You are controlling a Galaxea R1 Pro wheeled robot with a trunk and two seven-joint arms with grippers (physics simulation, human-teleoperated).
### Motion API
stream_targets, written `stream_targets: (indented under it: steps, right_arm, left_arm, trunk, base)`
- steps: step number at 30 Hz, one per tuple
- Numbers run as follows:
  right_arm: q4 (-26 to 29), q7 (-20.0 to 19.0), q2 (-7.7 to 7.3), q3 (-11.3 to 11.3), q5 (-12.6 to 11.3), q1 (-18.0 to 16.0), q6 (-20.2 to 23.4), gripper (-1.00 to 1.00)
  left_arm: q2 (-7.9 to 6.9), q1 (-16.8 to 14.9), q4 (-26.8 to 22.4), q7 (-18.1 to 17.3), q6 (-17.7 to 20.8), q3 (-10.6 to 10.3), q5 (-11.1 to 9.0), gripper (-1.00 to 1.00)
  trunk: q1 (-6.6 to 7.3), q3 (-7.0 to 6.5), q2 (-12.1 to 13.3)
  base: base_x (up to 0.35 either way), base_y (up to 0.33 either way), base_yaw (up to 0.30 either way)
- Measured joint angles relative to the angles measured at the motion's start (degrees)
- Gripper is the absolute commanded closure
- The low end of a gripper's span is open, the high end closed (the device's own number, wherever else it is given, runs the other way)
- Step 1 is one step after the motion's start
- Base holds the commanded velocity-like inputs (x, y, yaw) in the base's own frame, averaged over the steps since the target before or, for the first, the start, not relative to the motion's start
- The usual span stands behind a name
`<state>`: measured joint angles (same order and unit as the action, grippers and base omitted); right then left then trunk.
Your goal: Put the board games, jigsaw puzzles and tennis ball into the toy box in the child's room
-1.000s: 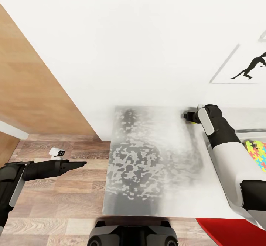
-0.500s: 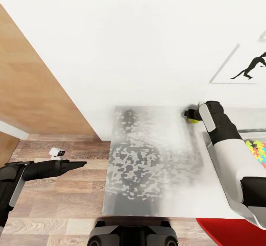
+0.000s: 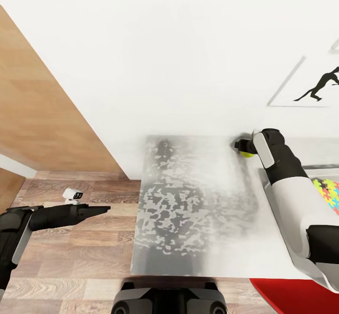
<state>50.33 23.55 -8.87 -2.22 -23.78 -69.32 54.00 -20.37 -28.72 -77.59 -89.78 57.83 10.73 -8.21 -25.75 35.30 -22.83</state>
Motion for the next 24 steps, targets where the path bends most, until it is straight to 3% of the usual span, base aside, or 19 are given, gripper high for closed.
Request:
stream_targets:
  steps: [16, 24]
  right_arm:
    - [-0.27, -0.09, 0.04, 0.05, -0.21, -0.76, 0.14, -1.0]
    - [-0.53, -0.03, 0.24, 0.05, -0.22, -0.77, 2.18, -1.0]
  left_arm:
    - [0.0, 0.0, 0.0, 0.0, -0.02, 0.01, 0.0, -1.0]
    - [0.0, 0.0, 0.0, 0.0, -0.02, 0.03, 0.0, -1.0]
  trunk:
    - [0.0, 0.0, 0.0]
    - [0.0, 0.0, 0.0]
  base:
    - [0.0, 0.0, 0.0]
    - [0.0, 0.0, 0.0]
